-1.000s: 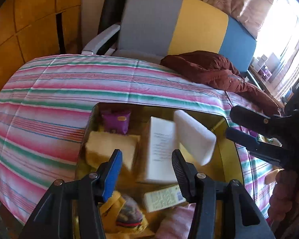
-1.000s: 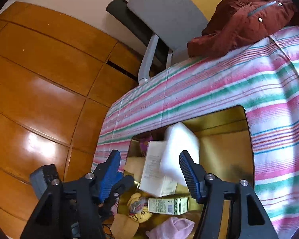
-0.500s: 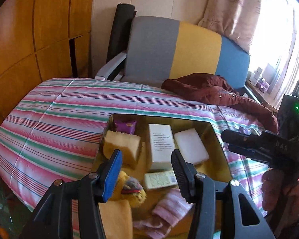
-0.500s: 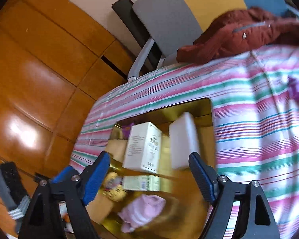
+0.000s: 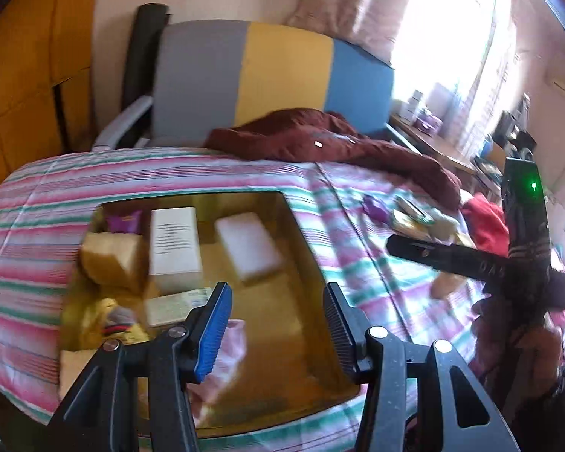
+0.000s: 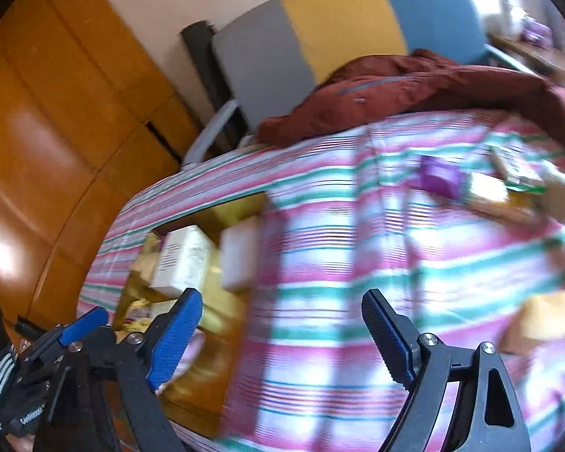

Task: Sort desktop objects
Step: 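Lower the box and white sponge into the gold tray and open both grippers, then move both grippers back over the remaining items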

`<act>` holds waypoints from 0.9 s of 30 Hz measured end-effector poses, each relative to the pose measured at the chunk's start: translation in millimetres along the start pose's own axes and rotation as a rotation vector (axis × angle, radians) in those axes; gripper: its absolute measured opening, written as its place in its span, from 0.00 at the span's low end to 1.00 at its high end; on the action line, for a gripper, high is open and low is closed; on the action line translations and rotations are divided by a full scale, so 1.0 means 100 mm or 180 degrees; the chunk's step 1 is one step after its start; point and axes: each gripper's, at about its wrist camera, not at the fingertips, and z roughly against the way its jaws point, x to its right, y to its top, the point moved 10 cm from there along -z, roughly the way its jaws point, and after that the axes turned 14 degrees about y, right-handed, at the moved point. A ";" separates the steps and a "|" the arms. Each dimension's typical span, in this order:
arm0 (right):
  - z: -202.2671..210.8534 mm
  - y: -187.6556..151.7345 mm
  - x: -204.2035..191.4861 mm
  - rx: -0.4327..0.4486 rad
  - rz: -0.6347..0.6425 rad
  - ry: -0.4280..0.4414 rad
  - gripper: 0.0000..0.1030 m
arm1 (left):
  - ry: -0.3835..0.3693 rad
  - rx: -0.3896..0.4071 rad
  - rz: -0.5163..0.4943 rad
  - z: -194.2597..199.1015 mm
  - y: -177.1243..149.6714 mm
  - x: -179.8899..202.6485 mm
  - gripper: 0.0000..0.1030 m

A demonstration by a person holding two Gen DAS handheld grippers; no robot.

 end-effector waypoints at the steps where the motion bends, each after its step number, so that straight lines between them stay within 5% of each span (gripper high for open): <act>1: 0.11 0.00 0.10 0.0042 -0.0045 -0.0057 0.85 | 0.0001 0.0011 -0.0032 0.00 0.00 0.06 0.49; 14: 1.64 -0.04 1.50 0.0713 -0.0827 -0.0827 0.87 | -0.0399 -0.0360 -0.0209 -0.17 -0.17 0.68 0.49; 27: 1.72 0.25 1.70 0.0794 -0.0791 -0.0748 0.86 | -0.0510 -0.0471 -0.0456 -0.27 -0.16 1.19 0.49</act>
